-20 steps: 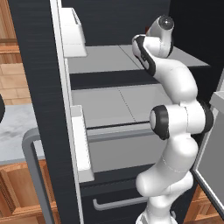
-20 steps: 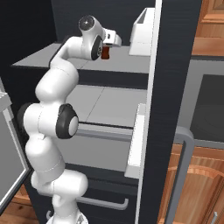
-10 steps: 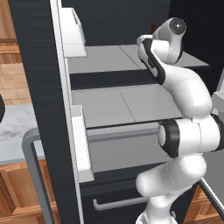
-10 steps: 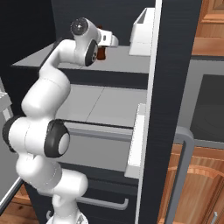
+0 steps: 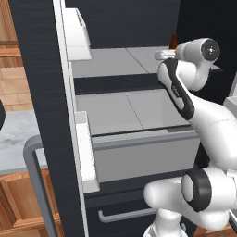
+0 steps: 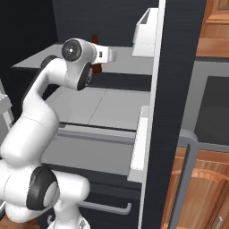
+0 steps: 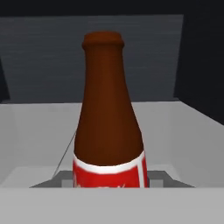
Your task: Open the fridge, grab two sodas, and place both sodas inside the bowl with ice on the dining counter.
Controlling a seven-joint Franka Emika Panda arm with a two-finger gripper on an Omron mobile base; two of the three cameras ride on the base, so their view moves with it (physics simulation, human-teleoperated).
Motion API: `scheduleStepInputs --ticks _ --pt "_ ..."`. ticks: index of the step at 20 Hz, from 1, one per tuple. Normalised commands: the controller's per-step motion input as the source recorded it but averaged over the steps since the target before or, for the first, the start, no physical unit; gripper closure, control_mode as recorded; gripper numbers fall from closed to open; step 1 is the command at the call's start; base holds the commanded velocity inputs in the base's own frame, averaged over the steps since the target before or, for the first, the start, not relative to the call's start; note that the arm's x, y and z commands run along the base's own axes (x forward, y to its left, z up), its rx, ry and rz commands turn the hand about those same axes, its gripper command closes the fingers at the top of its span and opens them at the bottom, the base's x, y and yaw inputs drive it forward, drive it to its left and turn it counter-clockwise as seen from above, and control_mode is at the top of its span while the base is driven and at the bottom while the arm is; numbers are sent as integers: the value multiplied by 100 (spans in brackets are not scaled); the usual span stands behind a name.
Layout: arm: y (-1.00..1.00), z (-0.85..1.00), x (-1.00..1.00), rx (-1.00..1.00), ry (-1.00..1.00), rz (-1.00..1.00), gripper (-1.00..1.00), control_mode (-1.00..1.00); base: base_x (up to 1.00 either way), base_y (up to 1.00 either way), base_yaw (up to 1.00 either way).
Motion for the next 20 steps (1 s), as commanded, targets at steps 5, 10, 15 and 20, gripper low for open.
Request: scheduleStepInputs --ticks 5,10,15,20 --pt "0 -5 -100 0 -2 0 100 -100 0 0 0" --pt "8 -52 -100 -2 0 2 100 -100 0 0 0" --pt "21 -73 -100 -7 4 4 100 -100 0 0 0" --pt "27 -73 -100 -8 8 3 100 -100 0 0 0"
